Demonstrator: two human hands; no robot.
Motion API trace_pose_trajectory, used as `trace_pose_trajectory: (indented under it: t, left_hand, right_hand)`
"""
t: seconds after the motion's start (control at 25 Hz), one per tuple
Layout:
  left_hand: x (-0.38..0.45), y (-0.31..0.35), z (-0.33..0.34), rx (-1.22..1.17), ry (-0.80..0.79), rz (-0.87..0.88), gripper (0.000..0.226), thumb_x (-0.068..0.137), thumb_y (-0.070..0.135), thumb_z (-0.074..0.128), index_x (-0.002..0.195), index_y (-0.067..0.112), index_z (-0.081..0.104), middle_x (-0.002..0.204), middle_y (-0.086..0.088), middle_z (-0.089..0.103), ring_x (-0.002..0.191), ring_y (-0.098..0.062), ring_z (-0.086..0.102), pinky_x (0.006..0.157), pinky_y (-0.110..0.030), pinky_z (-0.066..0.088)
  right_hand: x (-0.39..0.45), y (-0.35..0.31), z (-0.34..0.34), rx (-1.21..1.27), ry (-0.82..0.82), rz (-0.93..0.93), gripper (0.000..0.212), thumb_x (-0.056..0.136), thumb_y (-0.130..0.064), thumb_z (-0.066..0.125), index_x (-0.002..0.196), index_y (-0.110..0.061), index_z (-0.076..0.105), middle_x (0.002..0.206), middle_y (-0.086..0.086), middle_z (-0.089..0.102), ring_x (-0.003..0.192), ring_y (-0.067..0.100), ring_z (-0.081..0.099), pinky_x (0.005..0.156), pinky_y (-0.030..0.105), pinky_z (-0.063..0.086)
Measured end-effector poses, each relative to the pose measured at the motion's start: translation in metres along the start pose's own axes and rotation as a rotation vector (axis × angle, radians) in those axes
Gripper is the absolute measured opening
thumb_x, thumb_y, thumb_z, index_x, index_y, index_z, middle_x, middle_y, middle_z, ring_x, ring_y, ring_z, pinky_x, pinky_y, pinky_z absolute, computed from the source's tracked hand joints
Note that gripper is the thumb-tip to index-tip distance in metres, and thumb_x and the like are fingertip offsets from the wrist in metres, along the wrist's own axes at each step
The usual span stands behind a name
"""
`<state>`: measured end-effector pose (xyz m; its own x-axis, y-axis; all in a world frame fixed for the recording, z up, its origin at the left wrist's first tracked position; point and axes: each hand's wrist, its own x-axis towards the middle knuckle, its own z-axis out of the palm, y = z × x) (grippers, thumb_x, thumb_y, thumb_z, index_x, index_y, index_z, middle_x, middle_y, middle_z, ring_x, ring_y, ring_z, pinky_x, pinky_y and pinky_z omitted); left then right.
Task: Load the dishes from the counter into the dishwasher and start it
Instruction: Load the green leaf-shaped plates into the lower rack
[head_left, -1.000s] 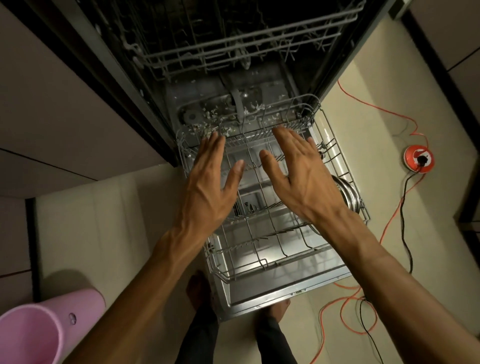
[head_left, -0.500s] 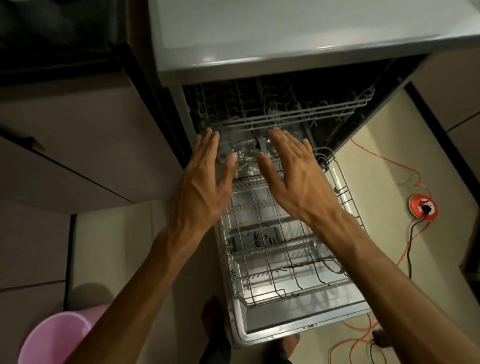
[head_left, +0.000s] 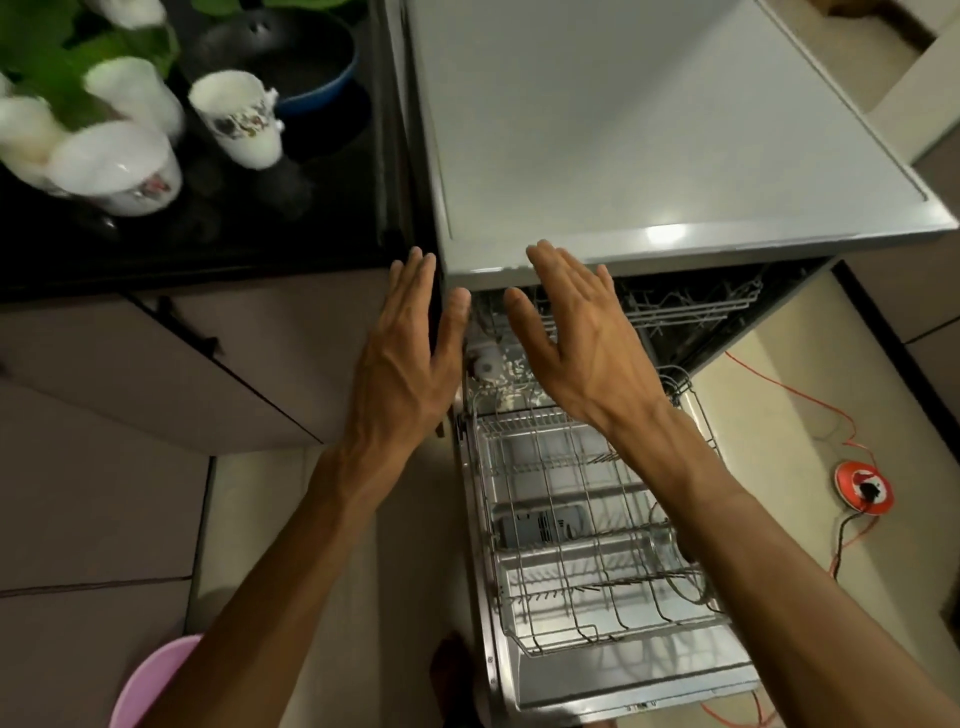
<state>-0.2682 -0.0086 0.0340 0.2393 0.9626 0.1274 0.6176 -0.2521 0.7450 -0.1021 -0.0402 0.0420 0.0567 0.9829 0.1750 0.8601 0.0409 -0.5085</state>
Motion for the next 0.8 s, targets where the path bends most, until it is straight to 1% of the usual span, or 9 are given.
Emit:
trace_pose_trajectory:
  t: [0.2,0.24,0.36,0.44,0.52,0.64,0.8]
  left_hand:
    - [0.003,0.015,-0.048,-0.011,0.017,-0.029,0.067,0.097,0.051,0.029,0.154,0.017,0.020,0.162,0.001,0.015,0.149,-0.009,0.007,0.121,-0.034,0.019]
    - [0.004,0.018,-0.056,-0.010,0.030,-0.033,0.067,0.097,0.051,0.029,0.155,0.017,0.020,0.162,0.001,0.016,0.149,-0.008,0.006,0.121,-0.033,0.019]
    - [0.003,0.032,-0.078,-0.006,0.088,-0.045,0.065,0.098,0.049,0.032,0.154,0.016,0.023,0.162,0.001,0.018,0.149,-0.007,0.008,0.118,-0.025,0.017]
    - [-0.001,0.043,-0.089,0.003,0.128,-0.052,0.063,0.099,0.047,0.034,0.154,0.016,0.024,0.161,0.001,0.020,0.149,-0.008,0.009,0.116,-0.022,0.017]
    - [-0.008,0.050,-0.099,0.005,0.168,-0.067,0.062,0.100,0.046,0.035,0.153,0.016,0.026,0.161,0.000,0.021,0.149,-0.009,0.010,0.117,-0.023,0.018]
    - [-0.021,0.055,-0.116,-0.012,0.198,-0.114,0.063,0.100,0.047,0.035,0.154,0.017,0.025,0.161,0.001,0.021,0.149,-0.008,0.010,0.119,-0.028,0.020]
    - [-0.036,0.054,-0.143,-0.025,0.248,-0.150,0.065,0.098,0.049,0.036,0.154,0.017,0.025,0.161,0.001,0.022,0.149,-0.009,0.012,0.117,-0.028,0.022]
  right_hand:
    - [0.018,-0.040,-0.025,-0.004,0.031,-0.050,0.059,0.104,-0.047,0.032,0.150,-0.010,0.032,0.156,0.010,0.033,0.148,0.020,0.022,0.122,0.046,0.012]
    - [0.021,-0.048,-0.031,0.000,0.029,-0.059,0.059,0.104,-0.047,0.032,0.150,-0.010,0.032,0.157,0.010,0.033,0.148,0.020,0.022,0.122,0.046,0.012]
    - [0.027,-0.068,-0.047,0.018,0.017,-0.090,0.060,0.104,-0.047,0.031,0.151,-0.010,0.031,0.158,0.009,0.031,0.148,0.019,0.021,0.123,0.044,0.011]
    - [0.029,-0.079,-0.057,0.040,0.004,-0.108,0.061,0.103,-0.048,0.030,0.152,-0.011,0.030,0.158,0.009,0.029,0.149,0.018,0.019,0.123,0.042,0.010]
    - [0.030,-0.091,-0.064,0.069,0.008,-0.143,0.061,0.103,-0.049,0.030,0.151,-0.012,0.030,0.158,0.009,0.030,0.149,0.018,0.020,0.123,0.043,0.011]
    - [0.028,-0.110,-0.067,0.101,-0.002,-0.204,0.062,0.102,-0.050,0.030,0.151,-0.011,0.031,0.158,0.009,0.030,0.148,0.019,0.021,0.123,0.043,0.012]
    - [0.029,-0.145,-0.061,0.124,-0.048,-0.246,0.066,0.100,-0.052,0.030,0.151,-0.011,0.030,0.158,0.009,0.028,0.149,0.019,0.020,0.123,0.040,0.009]
